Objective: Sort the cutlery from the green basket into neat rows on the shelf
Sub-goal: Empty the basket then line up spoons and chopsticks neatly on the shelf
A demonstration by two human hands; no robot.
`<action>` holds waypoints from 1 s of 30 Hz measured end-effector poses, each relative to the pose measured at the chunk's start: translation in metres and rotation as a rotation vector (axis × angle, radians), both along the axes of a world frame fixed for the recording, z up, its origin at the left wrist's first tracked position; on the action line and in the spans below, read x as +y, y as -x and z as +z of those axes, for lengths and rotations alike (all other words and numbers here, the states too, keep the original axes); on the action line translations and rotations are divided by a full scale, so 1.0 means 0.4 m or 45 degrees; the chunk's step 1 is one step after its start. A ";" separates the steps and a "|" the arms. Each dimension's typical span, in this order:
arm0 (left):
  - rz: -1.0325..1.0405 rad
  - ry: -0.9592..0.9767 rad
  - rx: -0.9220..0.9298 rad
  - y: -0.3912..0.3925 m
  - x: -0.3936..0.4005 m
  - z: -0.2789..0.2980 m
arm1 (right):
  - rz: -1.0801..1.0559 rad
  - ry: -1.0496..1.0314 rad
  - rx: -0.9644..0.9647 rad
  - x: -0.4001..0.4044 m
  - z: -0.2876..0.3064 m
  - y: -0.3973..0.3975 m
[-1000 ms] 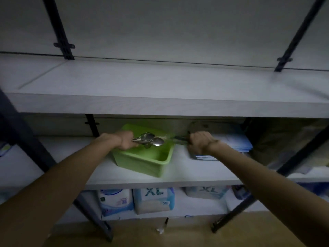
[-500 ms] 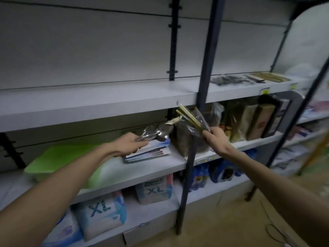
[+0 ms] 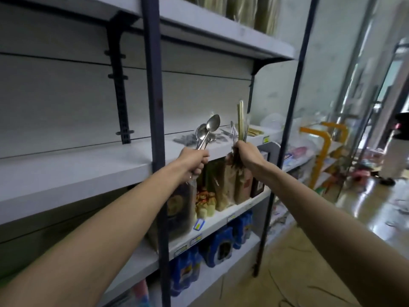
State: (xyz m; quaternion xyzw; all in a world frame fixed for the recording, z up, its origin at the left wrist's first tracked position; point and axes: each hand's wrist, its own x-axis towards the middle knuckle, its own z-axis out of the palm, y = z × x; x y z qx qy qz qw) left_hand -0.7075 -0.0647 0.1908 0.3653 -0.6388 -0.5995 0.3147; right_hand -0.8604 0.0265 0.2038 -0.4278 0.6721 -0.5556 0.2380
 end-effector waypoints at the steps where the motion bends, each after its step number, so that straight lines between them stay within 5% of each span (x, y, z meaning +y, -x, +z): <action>1: -0.021 -0.033 0.033 0.037 -0.023 0.010 | -0.002 -0.026 -0.057 -0.025 0.008 0.035; 13: 0.050 -0.041 -0.015 0.267 -0.467 0.067 | 0.225 -0.290 -0.356 -0.405 0.073 0.344; 22: 0.089 -0.151 -0.043 0.380 -0.646 0.036 | 0.369 -0.433 -0.215 -0.681 0.085 0.487; 30: 0.455 0.178 -0.452 0.451 -0.795 0.019 | 0.652 -0.499 0.057 -0.929 0.082 0.599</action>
